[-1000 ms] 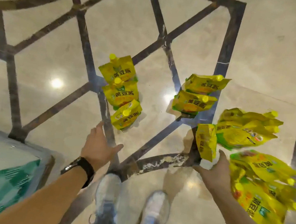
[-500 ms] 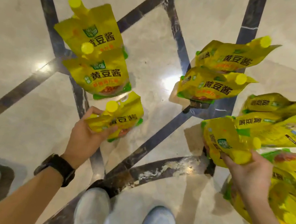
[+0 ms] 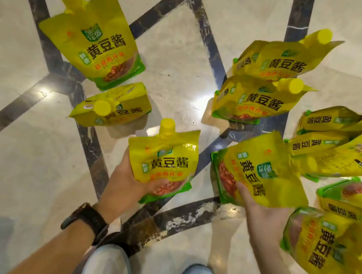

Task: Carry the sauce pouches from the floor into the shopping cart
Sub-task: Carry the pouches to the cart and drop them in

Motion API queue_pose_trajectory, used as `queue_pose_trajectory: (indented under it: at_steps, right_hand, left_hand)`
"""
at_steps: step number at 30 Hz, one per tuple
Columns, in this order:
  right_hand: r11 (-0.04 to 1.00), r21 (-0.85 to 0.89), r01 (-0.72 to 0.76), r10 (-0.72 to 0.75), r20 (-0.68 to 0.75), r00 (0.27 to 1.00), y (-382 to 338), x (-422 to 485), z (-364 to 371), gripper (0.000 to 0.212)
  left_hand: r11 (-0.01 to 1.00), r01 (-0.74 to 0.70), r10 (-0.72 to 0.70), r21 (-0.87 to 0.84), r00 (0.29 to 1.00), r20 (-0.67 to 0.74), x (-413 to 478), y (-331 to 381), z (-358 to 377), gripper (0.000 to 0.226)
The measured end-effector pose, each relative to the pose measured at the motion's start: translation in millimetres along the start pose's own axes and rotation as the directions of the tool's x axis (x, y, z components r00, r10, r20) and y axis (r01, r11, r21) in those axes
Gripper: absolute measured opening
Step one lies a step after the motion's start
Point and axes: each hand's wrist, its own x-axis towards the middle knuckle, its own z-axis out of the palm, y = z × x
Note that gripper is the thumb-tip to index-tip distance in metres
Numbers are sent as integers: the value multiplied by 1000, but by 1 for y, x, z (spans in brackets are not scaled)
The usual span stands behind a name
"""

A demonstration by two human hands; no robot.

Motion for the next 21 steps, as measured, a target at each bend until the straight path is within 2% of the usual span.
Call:
queue_pose_trajectory:
  at_steps: [3, 4, 6, 8, 9, 12, 15, 17, 19, 21]
  right_hand:
    - [985, -165, 51, -9, 247, 969, -18, 29, -23, 37]
    - [983, -177, 52, 2, 289, 957, -18, 33, -26, 45]
    - [991, -133, 20, 18, 281, 960, -13, 33, -17, 73]
    - [994, -113, 10, 22, 272, 962, -3, 27, 0, 88]
    - [994, -110, -1, 30, 266, 964, 3, 27, 7, 87]
    - [988, -31, -153, 156, 294, 943, 1, 36, 10, 72]
    - [963, 3, -270, 240, 452, 859, -34, 29, -22, 67]
    - [918, 44, -394, 307, 549, 777, -65, 12, -52, 73]
    - [866, 63, -497, 356, 620, 699, -96, -12, -85, 79]
    - [826, 68, -560, 388, 652, 651, -127, -39, -113, 85]
  left_hand:
    - [998, 4, -4, -58, 1000, 1, 10, 10, -3, 80]
    - [996, 15, -14, -88, 1000, 11, 12, 13, -1, 79]
    - [996, 33, -33, -83, 999, 9, 17, 13, 2, 84]
    - [999, 31, -31, -38, 1000, 5, 21, 12, 5, 84]
    - [999, 35, -35, -21, 999, 11, 21, 14, 6, 80]
    - [997, 74, -72, -36, 996, 55, 12, 36, 4, 81]
    - [994, 97, -89, -46, 985, 148, -18, 72, -8, 84]
    - [990, 125, -109, -61, 970, 218, -47, 102, -21, 83]
    - [978, 180, -144, -109, 950, 278, -83, 135, -30, 93]
    - [959, 239, -181, -154, 932, 315, -122, 171, -35, 99]
